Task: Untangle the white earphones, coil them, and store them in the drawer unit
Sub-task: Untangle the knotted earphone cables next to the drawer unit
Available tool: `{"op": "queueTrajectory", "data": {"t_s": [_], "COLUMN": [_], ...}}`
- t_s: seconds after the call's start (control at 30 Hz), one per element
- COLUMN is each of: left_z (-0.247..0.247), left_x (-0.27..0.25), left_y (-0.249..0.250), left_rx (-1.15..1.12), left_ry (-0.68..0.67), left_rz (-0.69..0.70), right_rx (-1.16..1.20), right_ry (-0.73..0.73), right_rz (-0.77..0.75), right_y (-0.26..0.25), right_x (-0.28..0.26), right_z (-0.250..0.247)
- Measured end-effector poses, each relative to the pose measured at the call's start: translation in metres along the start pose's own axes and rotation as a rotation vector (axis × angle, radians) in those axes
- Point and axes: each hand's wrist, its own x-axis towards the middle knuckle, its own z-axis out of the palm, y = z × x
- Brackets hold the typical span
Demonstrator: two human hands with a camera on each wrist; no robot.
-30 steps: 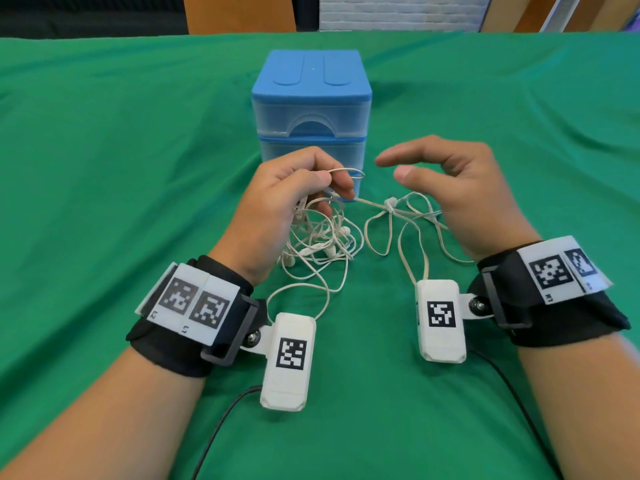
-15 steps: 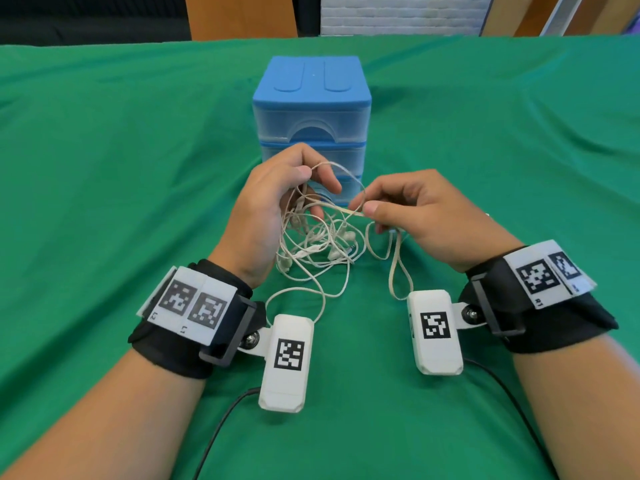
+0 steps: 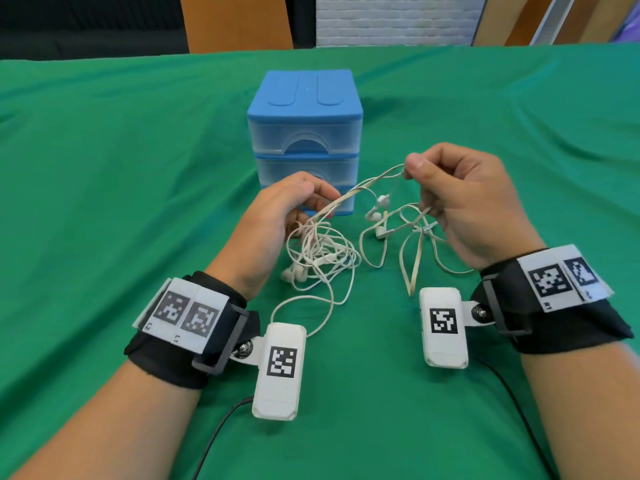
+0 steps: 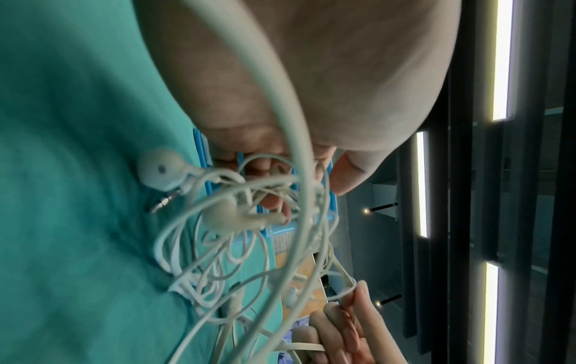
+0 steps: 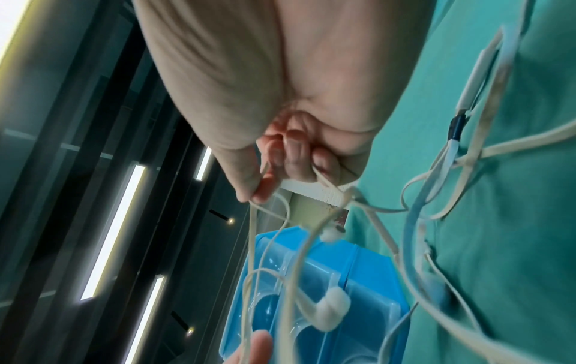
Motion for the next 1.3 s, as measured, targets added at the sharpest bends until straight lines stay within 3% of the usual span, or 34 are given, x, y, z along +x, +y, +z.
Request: {"op": "queueTrajectory", "data": {"t_s": [0.2,0.33,0.53,0.67,0.8,0.9,0.97,1.13,1.3], "left_z": [0.001,0.001,-0.007,-0.003,0.007,0.012,0.012,0.013,0.009], "left_x": [0.000,0.001,0.004,0.000,-0.006,-0.007,-0.007,-0.007,-0.004], "left_y": [-0.004,-0.004,-0.003,0.004,0.011,0.010,0.009,0.010,0.009], "left_rx": [0.142,0.169,0.167,0.148,0.126,0.104,0.093,0.116,0.193], "left_ry": [0.013,0.009,0.105,0.084,-0.085,-0.236,-0.291,-0.384,-0.312], "left_rz": [0.023,-0.004,-0.059,0.030,0.210,0.218,0.201,0.087,0.082], "right_rx": [0.296,0.276,0.264,0.127,0.034,-0.017,-0.001,0.033,0.131], "right_ry": [0.060,0.122,0.211,0.031,-0.262,-0.426,-0.453,-0.256,0.138], "right_rz": [0.056,-0.024,-0.121,-0.115,-0.132,-0.140,-0.140,-0.195,-0.185], "right_y": [-0.006,-0.007,-0.011,-0.009,-0.008,-0.009,-0.012,-0.018,-0.015], "right_x": [0.002,0.002,0.005,0.000,-0.009,-0.013,-0.014,-0.013,-0.001], "right_z": [-0.009,-0.010,-0.013,-0.006,0.008,0.015,0.018,0.017,0.006]}}
